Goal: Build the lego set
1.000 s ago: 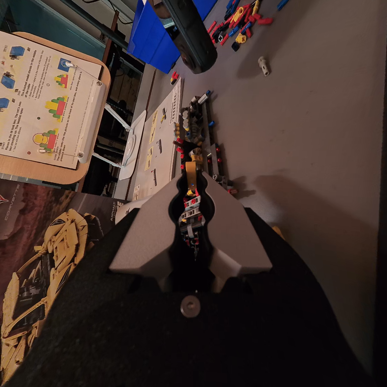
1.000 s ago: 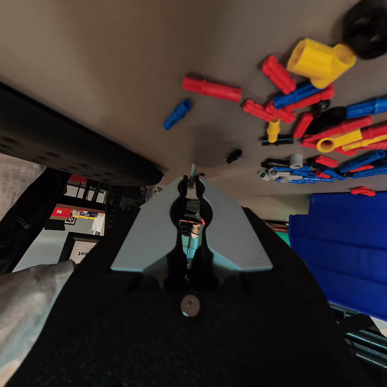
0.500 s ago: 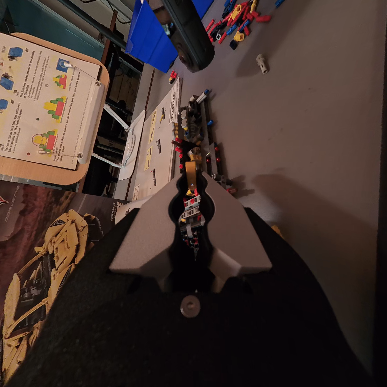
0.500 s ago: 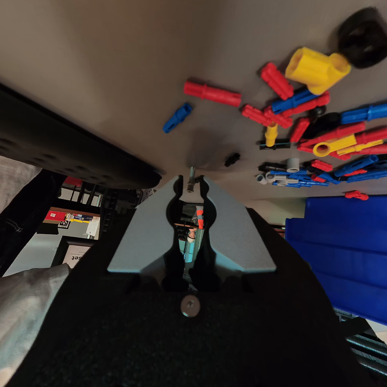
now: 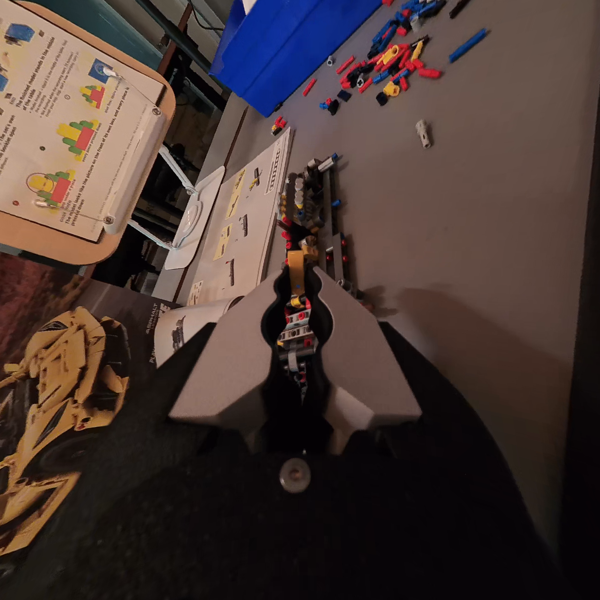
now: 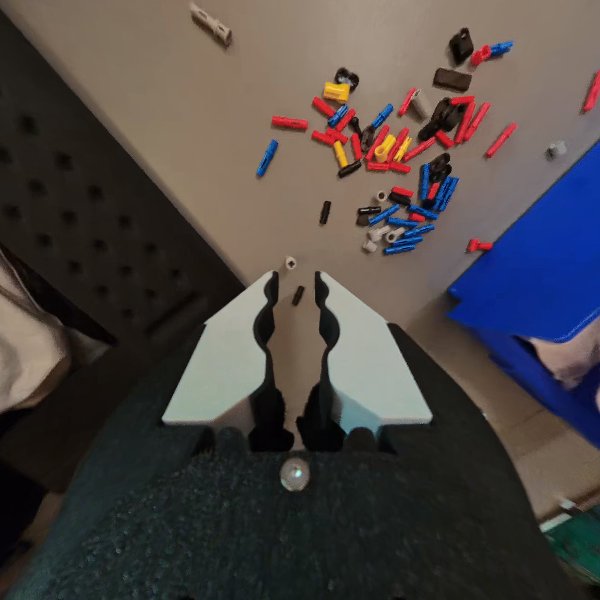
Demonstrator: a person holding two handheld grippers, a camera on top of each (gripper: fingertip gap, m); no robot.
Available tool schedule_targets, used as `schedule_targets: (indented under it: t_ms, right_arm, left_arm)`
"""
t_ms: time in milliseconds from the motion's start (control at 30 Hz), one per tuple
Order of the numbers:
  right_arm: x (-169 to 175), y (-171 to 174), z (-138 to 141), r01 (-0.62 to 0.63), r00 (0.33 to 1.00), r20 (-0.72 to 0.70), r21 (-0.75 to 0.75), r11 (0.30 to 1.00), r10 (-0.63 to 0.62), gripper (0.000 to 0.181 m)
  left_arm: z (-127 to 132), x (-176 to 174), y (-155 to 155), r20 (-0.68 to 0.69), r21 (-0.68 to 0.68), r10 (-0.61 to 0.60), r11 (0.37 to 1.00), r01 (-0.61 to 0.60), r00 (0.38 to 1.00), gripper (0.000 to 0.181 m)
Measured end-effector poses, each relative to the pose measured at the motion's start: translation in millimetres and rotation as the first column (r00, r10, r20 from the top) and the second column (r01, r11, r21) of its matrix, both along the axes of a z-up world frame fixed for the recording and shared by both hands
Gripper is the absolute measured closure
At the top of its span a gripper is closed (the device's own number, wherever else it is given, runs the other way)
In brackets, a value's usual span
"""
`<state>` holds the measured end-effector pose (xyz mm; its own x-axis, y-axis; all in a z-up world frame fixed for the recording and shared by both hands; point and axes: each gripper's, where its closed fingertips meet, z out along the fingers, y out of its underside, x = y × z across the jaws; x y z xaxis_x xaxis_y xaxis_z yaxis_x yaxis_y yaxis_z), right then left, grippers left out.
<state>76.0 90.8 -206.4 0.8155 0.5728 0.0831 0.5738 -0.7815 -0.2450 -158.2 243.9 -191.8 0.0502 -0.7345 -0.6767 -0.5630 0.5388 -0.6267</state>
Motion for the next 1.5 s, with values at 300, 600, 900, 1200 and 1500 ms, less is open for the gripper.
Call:
schedule_targets:
  t_ms: [300, 600, 900, 1200, 1500]
  right_arm:
    - [-2.2, -4.3, -32.4, 0.077, 0.994, -0.081, 0.12, 0.99, -0.067, 0.163]
    - [-1.6, 4.4, -34.2, 0.039, 0.997, -0.07, 0.08, 0.996, -0.033, 0.168]
    - [-4.7, 1.6, -38.8, 0.02, 0.997, -0.073, 0.026, 0.999, -0.018, 0.171]
    - [-17.3, 18.3, -19.1, 0.002, 0.998, -0.063, 0.141, 0.99, 0.007, 0.176]
    - [-208.8, 118.6, 108.7, 0.095, 0.89, -0.344, 0.782, 0.615, 0.3, 0.177]
  left_arm:
    - [-5.9, 2.2, -2.7, -0.003, -0.049, -0.007, 0.999, 0.007, 1.0, 0.176]
    - [-9.1, 1.5, -0.3, -0.018, -0.04, -0.003, 0.999, 0.003, 1.0, 0.175]
    - [-11.2, 2.2, -2.6, -0.028, -0.037, -0.012, 0.999, 0.011, 1.0, 0.175]
    - [-2.2, 3.4, -5.2, 0.036, -0.136, -0.015, 0.991, 0.02, 0.999, 0.176]
    - [43.6, 7.2, -13.6, 0.381, -0.699, 0.077, 0.676, 0.233, 0.921, 0.175]
